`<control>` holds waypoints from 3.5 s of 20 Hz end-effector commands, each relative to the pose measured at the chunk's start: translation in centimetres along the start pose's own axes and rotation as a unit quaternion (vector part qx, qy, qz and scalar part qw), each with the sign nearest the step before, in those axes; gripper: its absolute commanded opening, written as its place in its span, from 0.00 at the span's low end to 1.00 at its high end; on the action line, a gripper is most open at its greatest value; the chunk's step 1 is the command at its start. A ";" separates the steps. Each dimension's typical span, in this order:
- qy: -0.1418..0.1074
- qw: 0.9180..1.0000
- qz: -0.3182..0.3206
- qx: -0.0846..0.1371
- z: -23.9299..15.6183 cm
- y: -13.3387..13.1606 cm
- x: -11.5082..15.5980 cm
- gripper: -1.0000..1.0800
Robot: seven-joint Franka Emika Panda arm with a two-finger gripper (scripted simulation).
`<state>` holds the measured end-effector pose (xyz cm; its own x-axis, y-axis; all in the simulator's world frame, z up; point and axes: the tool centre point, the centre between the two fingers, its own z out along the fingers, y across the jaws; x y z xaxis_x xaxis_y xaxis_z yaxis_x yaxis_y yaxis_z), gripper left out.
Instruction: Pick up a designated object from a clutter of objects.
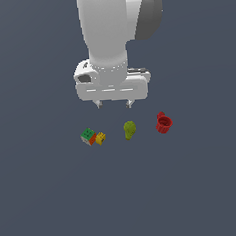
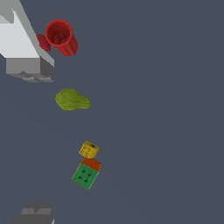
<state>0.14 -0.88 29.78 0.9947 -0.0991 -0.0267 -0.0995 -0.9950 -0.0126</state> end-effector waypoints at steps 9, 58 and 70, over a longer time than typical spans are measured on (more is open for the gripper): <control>0.003 0.998 0.062 -0.002 4.8 -1.3 -0.5 0.96; 0.015 0.955 0.295 -0.002 25.4 -5.0 -7.3 0.96; 0.015 0.955 0.295 -0.002 26.0 -5.0 -7.2 0.00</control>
<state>-7.19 5.28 4.18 0.7657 -0.6432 0.0008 -0.6432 -0.7657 -0.0014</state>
